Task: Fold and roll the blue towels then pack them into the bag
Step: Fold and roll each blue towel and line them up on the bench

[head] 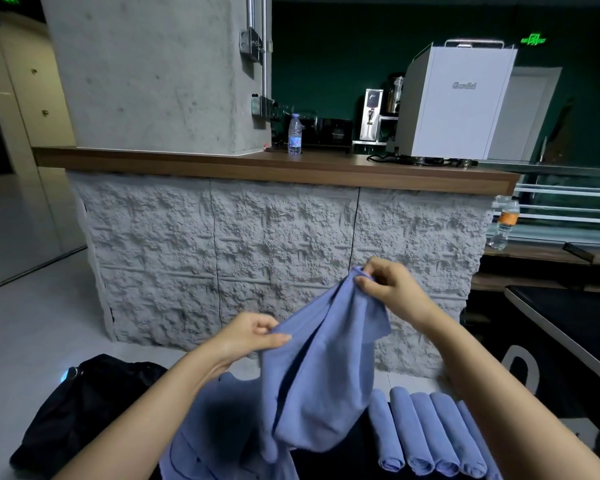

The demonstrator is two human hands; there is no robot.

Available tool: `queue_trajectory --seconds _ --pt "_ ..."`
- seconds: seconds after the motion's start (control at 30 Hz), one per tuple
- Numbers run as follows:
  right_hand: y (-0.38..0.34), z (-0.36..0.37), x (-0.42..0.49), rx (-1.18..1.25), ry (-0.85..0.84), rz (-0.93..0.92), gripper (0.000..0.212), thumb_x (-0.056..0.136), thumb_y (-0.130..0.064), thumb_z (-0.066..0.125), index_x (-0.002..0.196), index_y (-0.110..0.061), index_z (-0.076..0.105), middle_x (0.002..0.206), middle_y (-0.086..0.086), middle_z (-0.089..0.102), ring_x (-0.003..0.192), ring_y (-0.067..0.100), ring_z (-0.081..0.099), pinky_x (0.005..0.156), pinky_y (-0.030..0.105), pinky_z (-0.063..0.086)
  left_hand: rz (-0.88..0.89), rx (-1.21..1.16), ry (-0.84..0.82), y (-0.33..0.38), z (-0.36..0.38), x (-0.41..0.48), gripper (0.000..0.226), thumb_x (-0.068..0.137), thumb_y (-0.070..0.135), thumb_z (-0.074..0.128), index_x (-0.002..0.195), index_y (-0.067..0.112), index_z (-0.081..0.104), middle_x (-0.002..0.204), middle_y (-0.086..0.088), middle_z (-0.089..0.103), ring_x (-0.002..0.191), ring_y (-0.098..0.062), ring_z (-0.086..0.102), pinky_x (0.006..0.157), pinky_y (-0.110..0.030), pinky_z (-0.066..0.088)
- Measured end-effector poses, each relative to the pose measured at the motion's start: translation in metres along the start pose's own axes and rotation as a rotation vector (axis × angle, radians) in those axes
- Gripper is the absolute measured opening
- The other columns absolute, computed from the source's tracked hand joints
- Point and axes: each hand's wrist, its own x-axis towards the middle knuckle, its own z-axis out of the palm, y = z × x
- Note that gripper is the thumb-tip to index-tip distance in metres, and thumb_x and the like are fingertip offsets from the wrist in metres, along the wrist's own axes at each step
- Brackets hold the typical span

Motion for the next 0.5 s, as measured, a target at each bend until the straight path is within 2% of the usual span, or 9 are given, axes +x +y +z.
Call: queue_trajectory --seconds 0.07,0.1,0.17,0.23,0.3,0.4,0.5 --pt "0.012 -0.013 -0.004 0.026 0.054 0.04 0.026 0.091 -0.008 0.06 0.068 -0.012 0.048 0.062 0.004 0.044 0.059 0.012 0.038 0.055 0.027 0.029 -0.038 0.038 0.065 -0.011 -0.018 -0.005 0.038 0.05 0.045 0.088 0.068 0.015 0.072 0.075 -0.001 0.073 0.071 -0.008 0.065 0.062 -0.016 0.048" --pt "0.018 -0.018 -0.007 0.031 0.077 0.06 0.026 0.091 -0.008 0.059 0.068 -0.012 0.047 0.062 0.005 0.045 0.059 0.014 0.04 0.055 0.028 0.03 -0.056 0.048 0.1 -0.016 -0.027 -0.008 0.04 0.045 0.046 0.089 0.067 0.017 0.073 0.074 -0.001 0.073 0.07 -0.008 0.065 0.062 -0.017 0.048" --pt "0.03 -0.025 -0.011 0.027 0.123 0.105 0.026 0.09 -0.007 0.06 0.068 -0.01 0.047 0.062 0.006 0.045 0.058 0.013 0.039 0.053 0.025 0.03 -0.085 0.042 0.156 -0.021 -0.044 -0.013 0.026 0.053 0.032 0.089 0.067 0.016 0.074 0.071 -0.002 0.071 0.067 -0.01 0.062 0.063 -0.022 0.046" --pt "0.042 -0.028 -0.014 0.019 0.158 0.151 0.026 0.09 -0.006 0.061 0.069 -0.008 0.046 0.061 0.006 0.043 0.057 0.012 0.037 0.05 0.023 0.028 -0.111 -0.062 0.207 -0.02 -0.054 -0.014 0.027 0.057 0.024 0.088 0.076 0.011 0.074 0.072 -0.006 0.068 0.064 -0.013 0.06 0.061 -0.026 0.045" --pt "0.052 -0.027 -0.014 -0.026 0.179 0.169 0.026 0.088 -0.007 0.063 0.067 -0.009 0.048 0.062 0.006 0.044 0.057 0.013 0.037 0.053 0.027 0.028 -0.118 -0.305 0.266 -0.013 -0.057 -0.009 0.025 0.07 0.014 0.079 0.092 0.005 0.069 0.08 -0.012 0.068 0.06 -0.015 0.063 0.054 -0.026 0.05" --pt "0.053 -0.024 -0.014 -0.147 0.176 0.139 0.02 0.087 -0.012 0.066 0.07 -0.013 0.055 0.079 0.001 0.056 0.072 0.012 0.05 0.068 0.028 0.037 -0.078 -0.669 0.327 0.005 -0.05 0.005 0.01 0.086 0.001 0.059 0.094 -0.001 0.063 0.088 -0.016 0.067 0.062 -0.015 0.068 0.056 -0.025 0.057" --pt "0.02 -0.013 -0.019 0.066 0.033 0.083 0.012 0.089 -0.008 0.061 0.077 -0.01 0.06 0.075 -0.002 0.059 0.07 0.005 0.053 0.069 0.022 0.04 -0.074 -0.748 0.309 0.022 -0.035 0.015 0.007 0.087 0.0 0.058 0.089 -0.001 0.064 0.076 -0.011 0.071 0.061 -0.015 0.069 0.055 -0.024 0.056"
